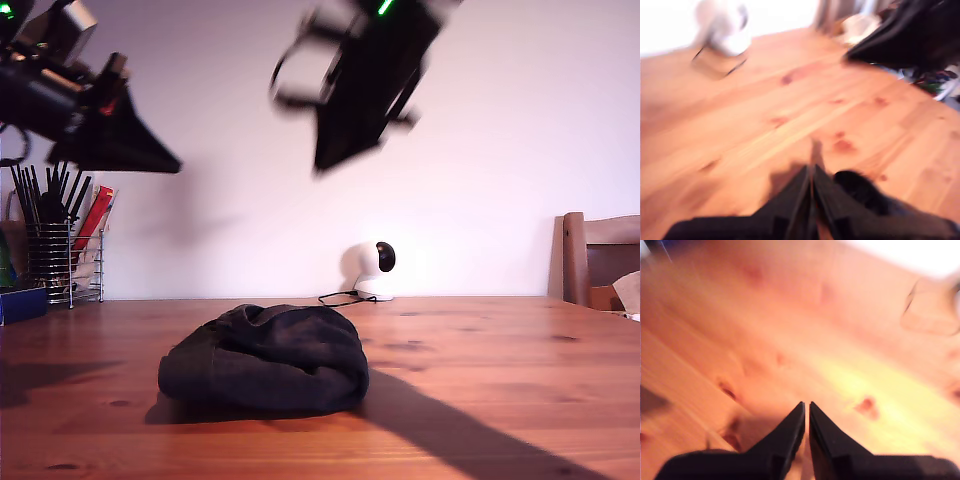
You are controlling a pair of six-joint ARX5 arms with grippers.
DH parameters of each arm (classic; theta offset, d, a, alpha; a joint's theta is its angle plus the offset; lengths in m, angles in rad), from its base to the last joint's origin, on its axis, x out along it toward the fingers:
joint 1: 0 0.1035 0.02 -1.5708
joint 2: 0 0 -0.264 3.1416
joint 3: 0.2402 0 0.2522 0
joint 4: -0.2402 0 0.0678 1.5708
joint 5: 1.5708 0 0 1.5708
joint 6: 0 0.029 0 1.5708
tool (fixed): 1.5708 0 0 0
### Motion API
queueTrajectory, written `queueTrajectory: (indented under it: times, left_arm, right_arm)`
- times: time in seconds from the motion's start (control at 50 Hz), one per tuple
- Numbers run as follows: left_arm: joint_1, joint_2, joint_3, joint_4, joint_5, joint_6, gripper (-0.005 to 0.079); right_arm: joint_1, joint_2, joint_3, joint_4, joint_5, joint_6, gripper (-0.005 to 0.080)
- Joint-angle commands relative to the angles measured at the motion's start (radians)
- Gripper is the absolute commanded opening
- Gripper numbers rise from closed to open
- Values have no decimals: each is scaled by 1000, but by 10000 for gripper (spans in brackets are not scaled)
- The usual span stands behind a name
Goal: Fold the underwear in front of you. After folding it, place it to the left side.
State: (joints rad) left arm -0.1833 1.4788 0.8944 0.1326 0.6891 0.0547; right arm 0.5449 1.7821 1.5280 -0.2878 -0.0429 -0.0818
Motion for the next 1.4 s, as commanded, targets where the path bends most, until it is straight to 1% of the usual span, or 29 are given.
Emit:
queueTrajectory:
  times: [0.0, 0.16, 0.18, 0.26, 0.32, 0.44, 0.5, 0.52, 0.64, 0.74, 0.78, 1.0, 1.12, 1.2, 1.38]
  left_arm:
    - [-38, -2, -64, 29, -1, -2, -19]
    - [-119, -2, -132, 157, -26, -2, -19]
    - [-146, 3, -147, 198, -37, 11, -19]
    - [-169, 13, -159, 234, -36, 68, -19]
    - [-186, 27, -161, 243, -37, 75, -19]
    - [-205, 95, -161, 257, -31, 111, -19]
    - [-215, 134, -161, 264, -31, 118, -19]
    - [-219, 145, -161, 267, -31, 144, -19]
    - [-234, 204, -161, 296, -32, 168, -19]
    - [-237, 246, -161, 304, -32, 203, -19]
    - [-238, 266, -161, 303, -33, 234, -19]
    - [-238, 356, -160, 303, -39, 286, -19]
    - [-238, 393, -159, 299, -52, 294, -19]
    - [-238, 407, -159, 279, -88, 295, -19]
    - [-228, 410, -159, 218, -243, 288, -19]
  right_arm:
    - [8, -80, -141, 50, -8, 3, -12]
    - [13, -280, -439, 281, -50, 14, -12]
    - [21, -362, -564, 374, -54, 27, -12]
    - [37, -441, -692, 500, -53, 35, -12]
    - [50, -501, -790, 571, -51, 51, -12]
    - [72, -559, -899, 627, -51, 85, -12]
    - [76, -570, -927, 645, -50, 84, -12]
    - [77, -570, -932, 645, -50, 84, -12]
    - [79, -570, -939, 596, -53, 84, -12]
    - [93, -570, -939, 598, -54, 82, -12]
    - [96, -570, -939, 602, -55, 82, -12]
    - [96, -570, -939, 605, -64, 82, -12]
    - [96, -570, -939, 604, -63, 83, -12]
    - [96, -570, -939, 603, -63, 83, -12]
    - [96, -570, -939, 591, -63, 83, -12]
